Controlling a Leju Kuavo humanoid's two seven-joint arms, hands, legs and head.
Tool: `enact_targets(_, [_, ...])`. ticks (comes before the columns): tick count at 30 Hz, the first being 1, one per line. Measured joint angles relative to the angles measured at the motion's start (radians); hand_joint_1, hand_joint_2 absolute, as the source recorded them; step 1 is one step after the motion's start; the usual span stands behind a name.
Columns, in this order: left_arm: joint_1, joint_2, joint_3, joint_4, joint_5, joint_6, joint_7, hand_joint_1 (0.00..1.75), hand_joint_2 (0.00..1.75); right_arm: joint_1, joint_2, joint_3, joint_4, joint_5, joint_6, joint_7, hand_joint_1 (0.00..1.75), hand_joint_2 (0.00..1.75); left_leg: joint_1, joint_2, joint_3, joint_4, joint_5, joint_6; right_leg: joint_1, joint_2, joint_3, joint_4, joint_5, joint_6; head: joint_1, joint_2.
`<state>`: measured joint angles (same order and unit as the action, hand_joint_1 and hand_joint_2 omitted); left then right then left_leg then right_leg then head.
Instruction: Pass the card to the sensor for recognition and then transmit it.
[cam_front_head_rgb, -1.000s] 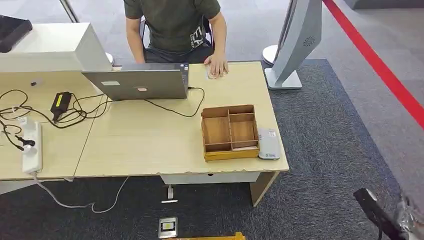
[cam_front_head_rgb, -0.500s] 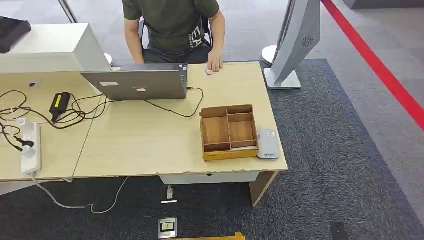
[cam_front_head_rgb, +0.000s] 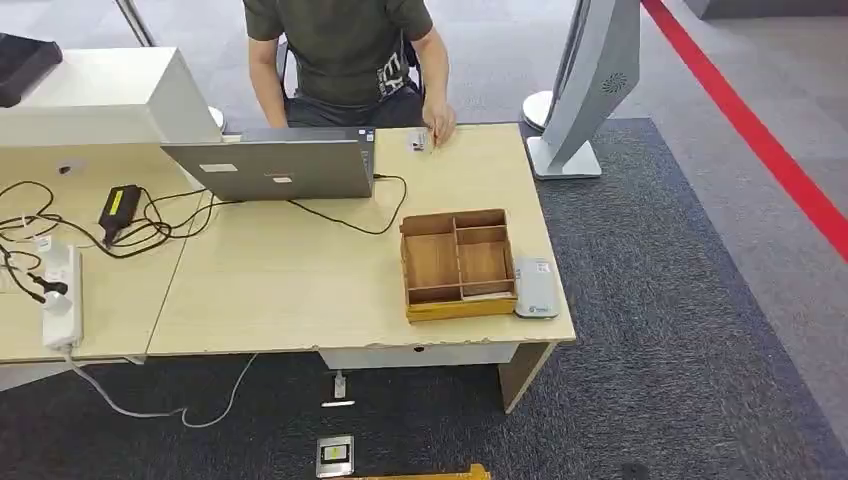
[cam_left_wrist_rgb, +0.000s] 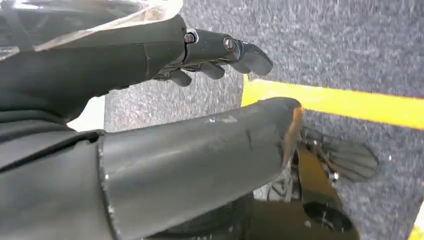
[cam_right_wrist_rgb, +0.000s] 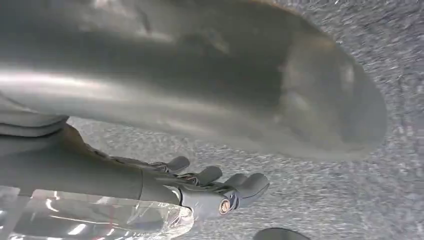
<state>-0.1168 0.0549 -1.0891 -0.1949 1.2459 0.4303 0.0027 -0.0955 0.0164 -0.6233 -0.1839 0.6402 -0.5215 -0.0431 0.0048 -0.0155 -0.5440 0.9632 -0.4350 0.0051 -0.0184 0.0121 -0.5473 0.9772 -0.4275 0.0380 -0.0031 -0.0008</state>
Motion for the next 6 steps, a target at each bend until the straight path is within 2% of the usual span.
enact_targets(6, [0.0, 0.003, 0.0, 0.0, -0.012, -0.002, 0.018, 0.0, 0.0, -0.001, 0.003, 0.0, 0.006, 0.058, 0.0, -0.005, 0.0, 0.0, -0.001, 0.0, 0.0, 0.0, 0.0, 0.0, 0.0, 0.0, 0.0, 0.0, 0.0, 0.0, 0.0, 0.0])
